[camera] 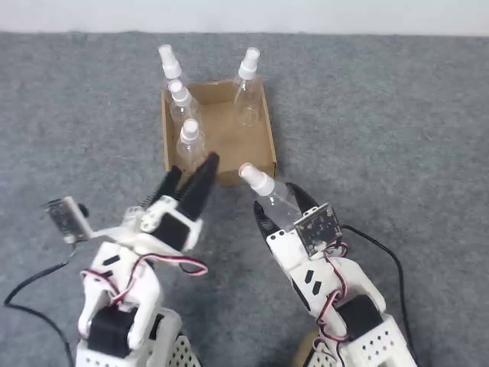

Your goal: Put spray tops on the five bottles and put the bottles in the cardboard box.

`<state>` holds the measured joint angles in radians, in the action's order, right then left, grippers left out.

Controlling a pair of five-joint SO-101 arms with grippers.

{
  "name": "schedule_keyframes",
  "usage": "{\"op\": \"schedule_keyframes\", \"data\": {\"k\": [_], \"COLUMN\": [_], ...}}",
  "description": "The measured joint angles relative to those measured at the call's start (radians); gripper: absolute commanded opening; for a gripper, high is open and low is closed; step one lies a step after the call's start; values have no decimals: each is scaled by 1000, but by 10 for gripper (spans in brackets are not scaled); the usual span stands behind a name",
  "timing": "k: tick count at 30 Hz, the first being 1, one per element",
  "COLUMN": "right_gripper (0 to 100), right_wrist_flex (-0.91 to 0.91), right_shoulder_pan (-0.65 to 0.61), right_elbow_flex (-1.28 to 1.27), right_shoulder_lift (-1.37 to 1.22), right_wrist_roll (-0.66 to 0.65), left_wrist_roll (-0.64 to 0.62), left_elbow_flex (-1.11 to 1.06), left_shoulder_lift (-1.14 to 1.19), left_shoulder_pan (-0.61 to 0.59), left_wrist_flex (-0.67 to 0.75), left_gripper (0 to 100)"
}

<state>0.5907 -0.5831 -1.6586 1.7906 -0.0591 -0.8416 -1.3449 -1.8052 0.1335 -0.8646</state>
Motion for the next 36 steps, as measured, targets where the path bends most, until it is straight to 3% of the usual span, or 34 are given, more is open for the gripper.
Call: {"op": "schedule_keyframes", "data": {"k": [7,12,22,36], "right_gripper": [88,88,87,84], "right_wrist_flex": [0,0,-135,-141], "right_shoulder_pan": [0,0,-86,-144], "right_elbow_flex": [0,0,0,0], "right_shoulder_lift": [0,0,0,0], "right_wrist_roll": [66,138,195,195], "left_wrist_roll": [-58,-61,-3,155], "left_elbow_flex": [0,-14,-150,-249], "left_shoulder_lift": [0,0,0,0], "left_shoulder_pan": [-193,-247,-153,37], "left_wrist_flex": [0,0,77,126], "left_gripper": [284,284,283,283]}}
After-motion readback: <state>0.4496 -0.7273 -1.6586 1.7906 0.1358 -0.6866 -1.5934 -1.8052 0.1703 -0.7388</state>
